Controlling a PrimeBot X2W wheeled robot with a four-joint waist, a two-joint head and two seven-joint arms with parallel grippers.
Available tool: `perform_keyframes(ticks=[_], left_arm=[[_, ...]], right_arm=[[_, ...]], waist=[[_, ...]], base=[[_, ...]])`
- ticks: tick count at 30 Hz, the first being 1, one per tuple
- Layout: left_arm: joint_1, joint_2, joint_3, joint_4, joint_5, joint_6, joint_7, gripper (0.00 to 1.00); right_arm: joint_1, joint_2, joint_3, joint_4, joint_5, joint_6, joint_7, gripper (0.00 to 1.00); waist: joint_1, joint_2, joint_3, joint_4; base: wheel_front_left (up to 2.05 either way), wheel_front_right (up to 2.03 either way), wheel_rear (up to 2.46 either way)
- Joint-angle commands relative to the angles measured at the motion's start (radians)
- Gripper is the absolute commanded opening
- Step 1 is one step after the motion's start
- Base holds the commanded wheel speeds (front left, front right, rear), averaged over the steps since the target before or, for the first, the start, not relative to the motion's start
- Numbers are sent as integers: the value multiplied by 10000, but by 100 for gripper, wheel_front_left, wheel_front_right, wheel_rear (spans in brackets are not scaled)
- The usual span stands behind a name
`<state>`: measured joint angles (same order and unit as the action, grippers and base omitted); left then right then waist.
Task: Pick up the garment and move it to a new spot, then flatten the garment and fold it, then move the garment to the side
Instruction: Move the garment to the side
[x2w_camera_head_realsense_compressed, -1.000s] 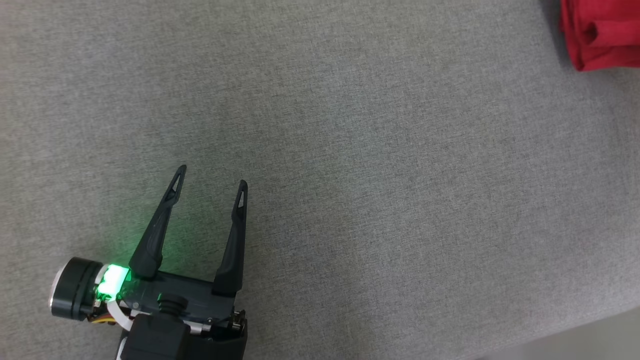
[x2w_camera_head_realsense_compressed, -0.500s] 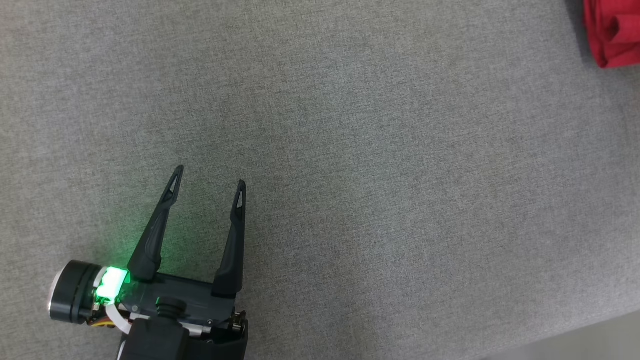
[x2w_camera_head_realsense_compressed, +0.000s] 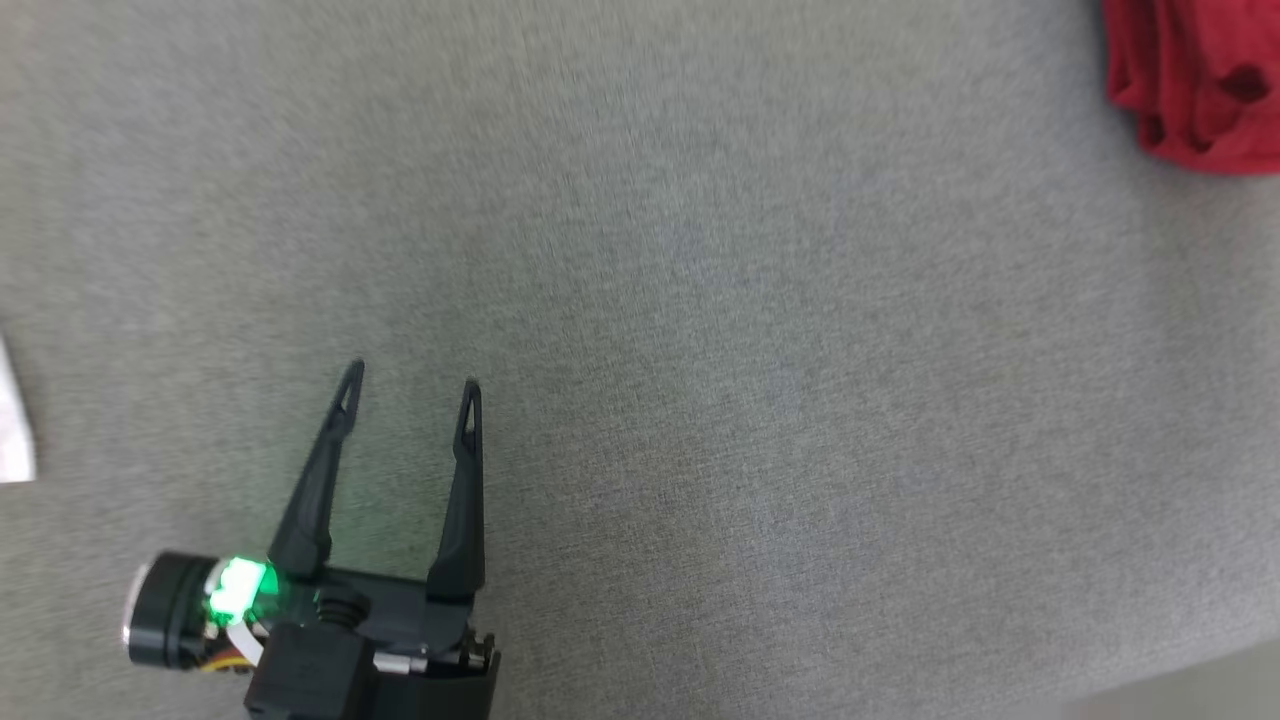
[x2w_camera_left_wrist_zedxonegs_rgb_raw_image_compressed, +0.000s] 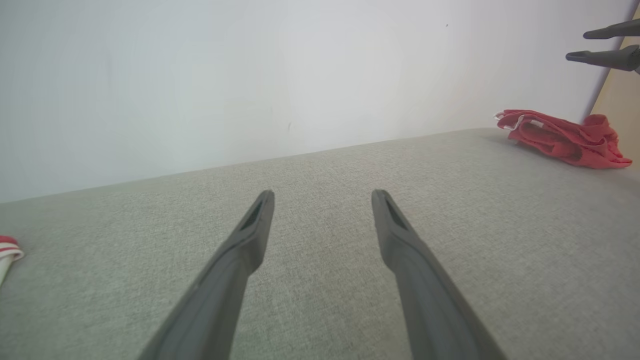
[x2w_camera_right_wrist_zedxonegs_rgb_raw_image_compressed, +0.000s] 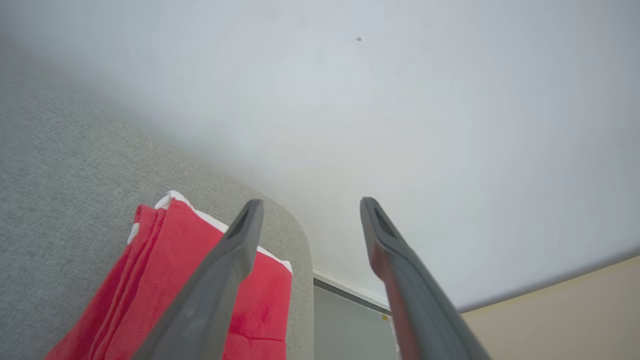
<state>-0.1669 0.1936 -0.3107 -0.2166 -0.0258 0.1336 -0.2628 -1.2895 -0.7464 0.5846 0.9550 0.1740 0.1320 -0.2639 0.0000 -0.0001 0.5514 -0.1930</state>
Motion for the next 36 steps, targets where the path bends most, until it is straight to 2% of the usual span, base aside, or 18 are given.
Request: perform_keyframes(ticks=[1,9,19,28,36], left_arm=[[255,-109,69,95,-81,61,-30,100],[1078,-571,514,915,-415,-273,-30,100],[2063,-1092,1086,1779,-521,-858,-30,100],[2351,-1291,1420,2267,-271,-1187,-28,100],[2317,-1380,1575,2659,-213,-1131,-28,100]], right_arm=[[392,17,-133,-345,-60,-20,-2,100],[2537,535,-1073,-2284,168,-20,-4,100],[5825,2007,-2530,-4015,239,-20,-2,100],[8450,3633,-4614,-5470,-86,-20,-4,100],[10218,4590,-5324,-6470,-341,-20,-4,100]], waist=[[0,1,-1062,399],[0,1,-2774,1038],[0,1,-4425,1697],[0,1,-4904,1932],[0,1,-5161,1976]], base=[[0,0,0],[0,0,0],[0,0,0],[0,0,0],[0,0,0]])
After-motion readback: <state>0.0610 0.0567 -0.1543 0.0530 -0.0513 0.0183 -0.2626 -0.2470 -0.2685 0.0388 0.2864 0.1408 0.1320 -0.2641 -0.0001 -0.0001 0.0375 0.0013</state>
